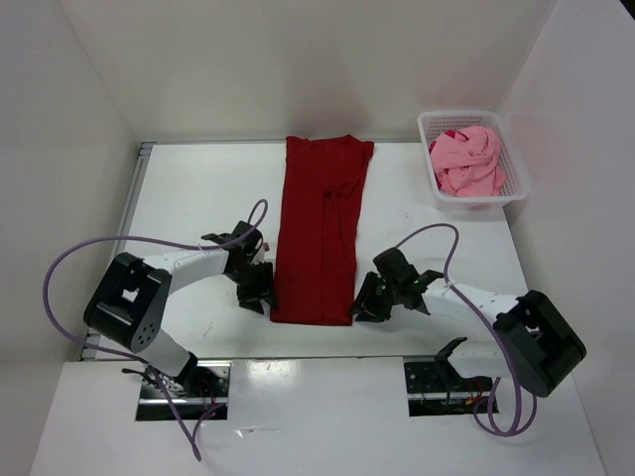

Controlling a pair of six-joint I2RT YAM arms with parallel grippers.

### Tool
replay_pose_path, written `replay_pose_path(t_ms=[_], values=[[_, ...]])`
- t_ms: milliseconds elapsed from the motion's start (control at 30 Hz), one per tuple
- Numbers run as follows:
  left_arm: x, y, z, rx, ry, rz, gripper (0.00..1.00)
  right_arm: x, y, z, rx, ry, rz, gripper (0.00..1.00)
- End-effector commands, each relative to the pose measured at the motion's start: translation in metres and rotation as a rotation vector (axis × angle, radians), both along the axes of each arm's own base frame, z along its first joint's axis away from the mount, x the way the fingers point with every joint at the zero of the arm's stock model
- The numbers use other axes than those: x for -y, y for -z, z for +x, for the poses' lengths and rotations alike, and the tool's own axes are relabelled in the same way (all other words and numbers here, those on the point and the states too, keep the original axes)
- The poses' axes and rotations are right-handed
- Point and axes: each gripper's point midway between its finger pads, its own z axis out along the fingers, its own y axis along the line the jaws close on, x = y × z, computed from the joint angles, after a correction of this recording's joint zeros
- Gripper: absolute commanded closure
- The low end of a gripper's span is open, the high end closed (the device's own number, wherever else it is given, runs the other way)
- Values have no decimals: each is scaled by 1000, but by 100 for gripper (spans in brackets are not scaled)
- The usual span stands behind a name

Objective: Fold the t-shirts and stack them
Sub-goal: Grab the bottom of the folded rectangular tshirt with both arms, then fold the folded rectangular tshirt in 1/3 of the way

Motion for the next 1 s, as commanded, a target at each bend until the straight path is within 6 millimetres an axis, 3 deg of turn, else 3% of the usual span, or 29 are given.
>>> replay_pose_path(t_ms=[0,233,400,533,600,633,700,767,800,900,967], values=[[6,7,-5,-30,1,-36,48,-7,2,-4,-20,20,47,62],[7,13,-7,-44,2,-40,70,-11,6,-7,-26,11,51,73],[7,13,-7,-48,-6,-40,84,-16,12,-7,-44,-13,43,75],[9,9,-16,-61,7,-56,92,-24,10,-15,-50,-61,54,94],[10,5,-28,-78,28,-65,97,-25,4,-28,-63,-83,52,98],[11,-18,-47,-104,37,-105,100,-27,-16,-55,-87,-121,73,100],[8,-33,-49,-85,29,-115,100,-16,-26,-66,-110,-105,65,100],[-4,-56,-36,-34,-29,-126,100,-14,-58,-50,-28,-65,114,100],[-4,-74,-22,5,-48,-142,100,0,-61,-34,-1,-23,97,100],[-1,-101,16,96,-77,-174,100,9,-81,0,90,-30,107,100],[1,-103,40,123,-84,-168,100,16,-94,42,142,7,85,100]])
